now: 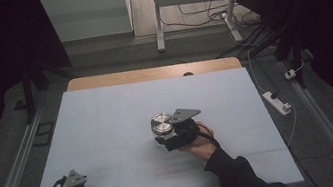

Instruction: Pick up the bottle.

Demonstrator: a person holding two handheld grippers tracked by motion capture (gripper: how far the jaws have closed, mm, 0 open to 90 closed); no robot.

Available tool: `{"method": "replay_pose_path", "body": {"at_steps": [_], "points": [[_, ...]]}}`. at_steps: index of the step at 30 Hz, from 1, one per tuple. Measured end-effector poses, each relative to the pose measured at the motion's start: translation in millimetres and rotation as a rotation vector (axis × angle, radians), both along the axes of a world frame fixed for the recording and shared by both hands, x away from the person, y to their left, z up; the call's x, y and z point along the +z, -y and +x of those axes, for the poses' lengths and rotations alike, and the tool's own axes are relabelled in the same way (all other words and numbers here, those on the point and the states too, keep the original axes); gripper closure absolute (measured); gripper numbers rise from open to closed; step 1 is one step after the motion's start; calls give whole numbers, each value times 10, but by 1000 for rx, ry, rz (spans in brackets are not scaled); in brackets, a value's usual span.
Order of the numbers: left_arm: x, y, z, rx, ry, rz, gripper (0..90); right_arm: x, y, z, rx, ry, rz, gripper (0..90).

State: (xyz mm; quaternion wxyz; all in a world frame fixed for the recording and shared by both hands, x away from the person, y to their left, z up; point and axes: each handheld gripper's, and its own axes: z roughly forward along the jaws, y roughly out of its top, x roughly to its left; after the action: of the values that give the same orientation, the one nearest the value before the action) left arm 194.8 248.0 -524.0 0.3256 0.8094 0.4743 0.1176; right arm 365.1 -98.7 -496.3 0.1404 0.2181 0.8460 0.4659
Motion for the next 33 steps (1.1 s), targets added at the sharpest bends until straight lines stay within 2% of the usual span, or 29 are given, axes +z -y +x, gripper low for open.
{"method": "replay_pose_path", "body": {"at_steps": [11, 14, 22, 33], "points": [[-1, -2, 7, 4, -3, -2, 49, 58, 39, -83, 4, 38, -16, 150], [-1, -4, 7, 5, -3, -3, 49, 75, 27, -117, 9, 41, -5, 150], [1, -18, 8, 7, -4, -12, 48, 160, 48, -227, 18, 23, 34, 150], [2, -25, 8, 7, -4, -16, 45, 221, 135, -352, 23, 2, 38, 150]]}}
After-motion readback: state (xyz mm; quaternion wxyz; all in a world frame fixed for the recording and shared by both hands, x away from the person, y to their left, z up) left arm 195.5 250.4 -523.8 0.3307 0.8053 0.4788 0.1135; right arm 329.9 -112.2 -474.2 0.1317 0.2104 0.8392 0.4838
